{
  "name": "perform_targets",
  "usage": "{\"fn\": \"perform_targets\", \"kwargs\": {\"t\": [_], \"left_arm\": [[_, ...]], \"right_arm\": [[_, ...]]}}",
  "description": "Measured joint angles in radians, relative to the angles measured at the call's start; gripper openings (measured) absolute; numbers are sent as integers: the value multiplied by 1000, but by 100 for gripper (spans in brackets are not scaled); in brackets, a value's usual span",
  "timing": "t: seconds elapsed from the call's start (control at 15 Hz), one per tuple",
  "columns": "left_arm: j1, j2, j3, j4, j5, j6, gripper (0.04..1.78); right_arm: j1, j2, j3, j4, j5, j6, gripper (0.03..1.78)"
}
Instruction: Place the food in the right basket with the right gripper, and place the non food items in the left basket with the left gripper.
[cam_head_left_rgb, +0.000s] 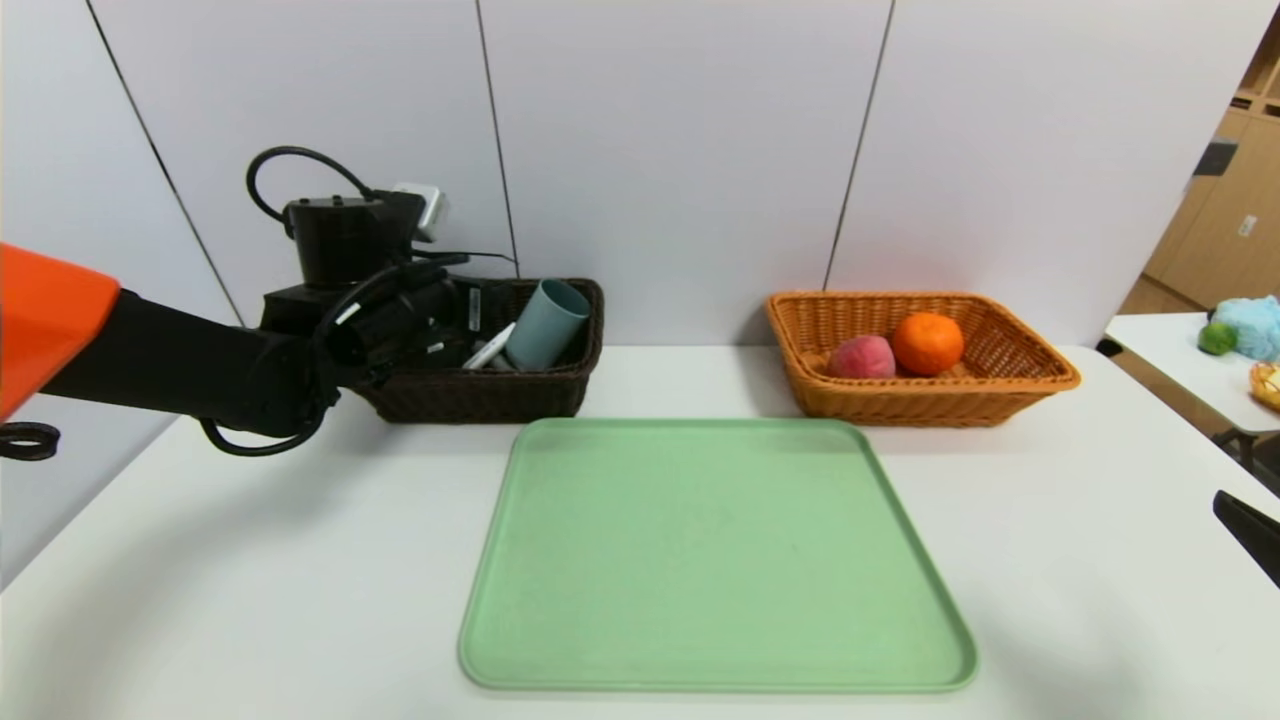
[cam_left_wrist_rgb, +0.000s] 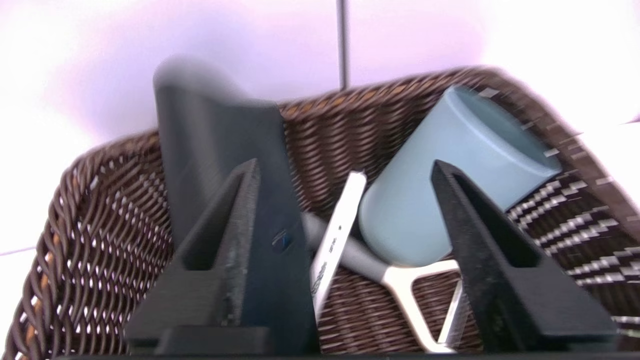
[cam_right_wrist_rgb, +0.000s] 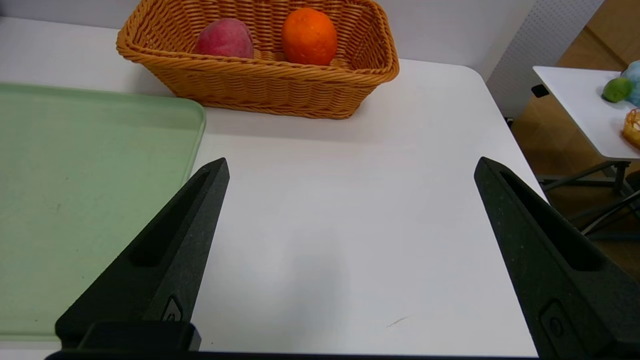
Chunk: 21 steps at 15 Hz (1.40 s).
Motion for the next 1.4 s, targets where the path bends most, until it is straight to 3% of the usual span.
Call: {"fn": "perform_targets", "kwargs": {"t": [0.33,0.67,0.87,1.13,1.4], "left_arm": [[34,-210,76,97,-2,-51,147],[63,-637,378,138,63,-107,158],[121,-872,573,152,132,-91,162],[177,-1133,816,157,146,-102,166],[227,-1324,977,158,149,-153,167]], "right_arm": [[0,-4,-21,0,1,-1,169],[0,-63,-40,42,2,-6,169],[0,-178,-87,217,27,-5,169],[1,-386,-178,553,71,29,169],[10,-526,-210,736,79,39,169]]}}
